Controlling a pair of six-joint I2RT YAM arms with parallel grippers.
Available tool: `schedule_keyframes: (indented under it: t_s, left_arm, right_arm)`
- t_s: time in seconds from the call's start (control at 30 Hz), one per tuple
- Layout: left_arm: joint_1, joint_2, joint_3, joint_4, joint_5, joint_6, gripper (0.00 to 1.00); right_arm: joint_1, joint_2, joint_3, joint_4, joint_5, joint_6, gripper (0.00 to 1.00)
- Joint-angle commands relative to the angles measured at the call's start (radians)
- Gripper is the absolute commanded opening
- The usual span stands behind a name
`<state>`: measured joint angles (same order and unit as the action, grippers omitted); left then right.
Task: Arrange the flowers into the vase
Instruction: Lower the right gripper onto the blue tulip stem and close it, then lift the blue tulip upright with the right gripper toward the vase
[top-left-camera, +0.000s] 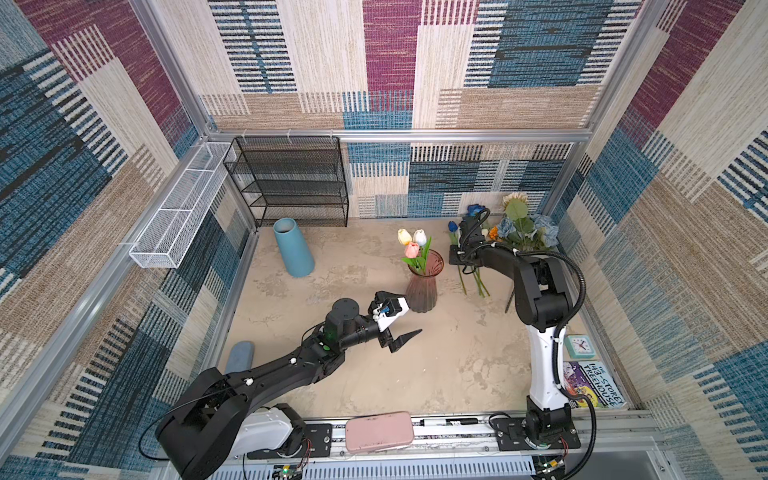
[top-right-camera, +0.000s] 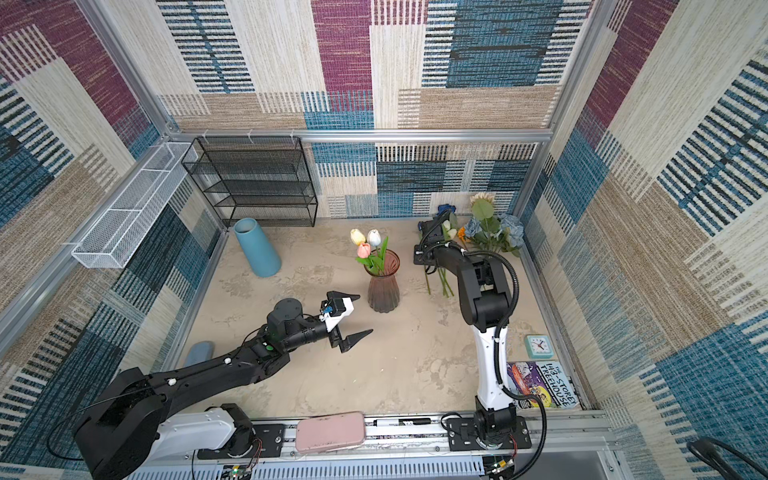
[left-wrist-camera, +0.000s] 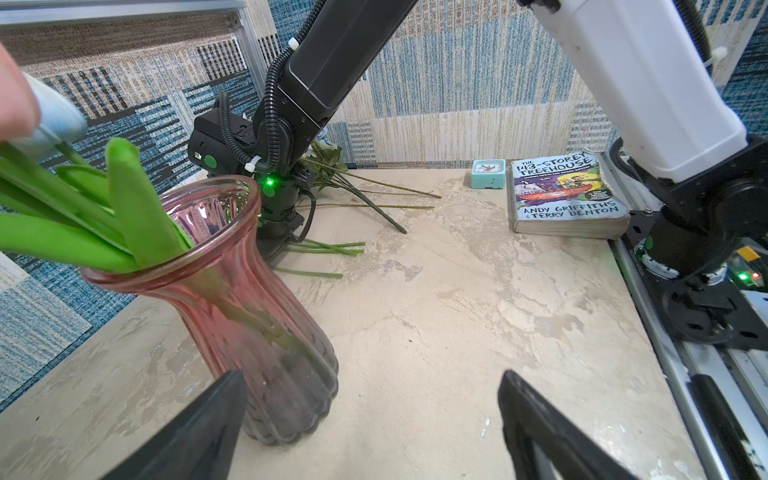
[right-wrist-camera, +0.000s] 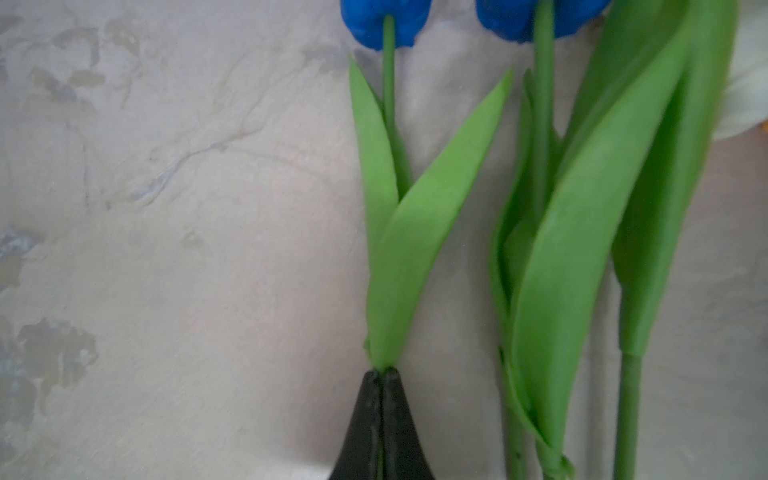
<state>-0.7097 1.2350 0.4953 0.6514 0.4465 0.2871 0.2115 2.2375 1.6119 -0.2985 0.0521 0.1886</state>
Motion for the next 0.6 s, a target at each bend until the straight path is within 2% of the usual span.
schedule_keyframes:
  t_s: [0.0,0.27,0.57]
  left_arm:
    - [0.0,-0.007,-0.006,0.042,-0.014,0.013,0.97]
    - [0.0,-0.033,-0.034,0.104,-0.028,-0.012,0.97]
    - [0.0,-0.06,-0.065,0.214,-0.042,-0.054,0.97]
  right_arm:
    - [0.01,-0.02,-0.045,0.003,-0.095,-0.017,0.0]
    - [0.01,-0.164,-0.164,0.133,-0.202,-0.022,0.0]
    - [0.007,-0.459,-0.389,0.378,-0.267,-0.033,0.0]
